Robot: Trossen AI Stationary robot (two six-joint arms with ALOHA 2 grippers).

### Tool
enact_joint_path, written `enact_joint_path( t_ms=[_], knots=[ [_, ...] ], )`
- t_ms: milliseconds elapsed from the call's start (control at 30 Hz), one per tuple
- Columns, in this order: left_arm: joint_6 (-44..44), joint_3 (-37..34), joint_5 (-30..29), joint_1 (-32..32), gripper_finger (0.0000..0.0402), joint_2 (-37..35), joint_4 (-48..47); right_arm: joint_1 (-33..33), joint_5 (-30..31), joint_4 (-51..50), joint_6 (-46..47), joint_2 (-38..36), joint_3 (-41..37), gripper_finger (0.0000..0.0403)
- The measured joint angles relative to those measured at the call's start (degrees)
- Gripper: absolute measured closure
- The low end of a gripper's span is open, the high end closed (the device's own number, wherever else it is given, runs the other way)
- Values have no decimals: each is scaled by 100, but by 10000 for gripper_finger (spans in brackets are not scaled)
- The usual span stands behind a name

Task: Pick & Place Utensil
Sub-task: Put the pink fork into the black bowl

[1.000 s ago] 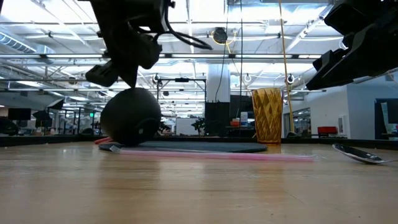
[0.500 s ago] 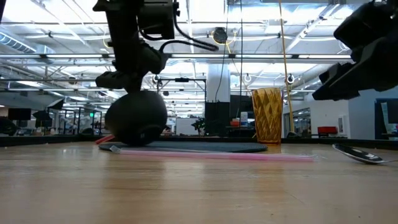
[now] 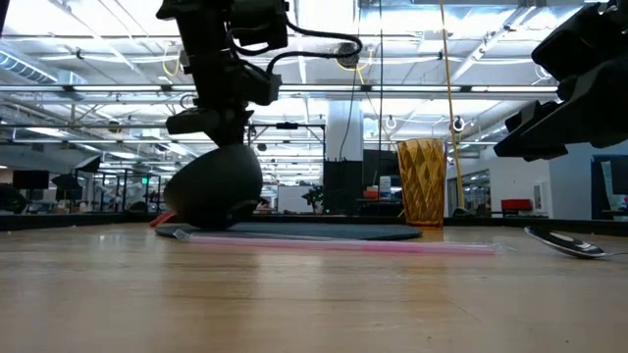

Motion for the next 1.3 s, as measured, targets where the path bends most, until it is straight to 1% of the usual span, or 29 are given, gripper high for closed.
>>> enact_joint_path(
  t_ms=[200, 333, 500, 700, 767, 1033, 1167, 1300],
  knots=[
    [213, 0, 269, -4, 397, 0, 348, 0, 0, 7, 21, 0, 0, 239],
    [216, 0, 277, 20, 390, 0, 390, 0, -2, 9, 59, 0, 0, 239],
    [216, 0, 273, 59, 398, 0, 353, 0, -2, 60, 34, -2, 0, 239],
    [153, 0, 259, 64, 378, 0, 252, 0, -2, 61, 4, -4, 0, 239],
    [120, 0, 261, 78, 377, 0, 212, 0, -2, 107, -29, -4, 0, 239],
    [34, 0, 338, 176, 398, 0, 115, 0, -2, 185, -28, -4, 0, 239],
    [-90, 0, 433, 218, 384, 0, 49, 0, -4, 259, -28, -4, 0, 239],
    [-219, -4, 324, 218, 367, 0, -95, 0, -4, 269, -44, -4, 0, 239]
  ],
)
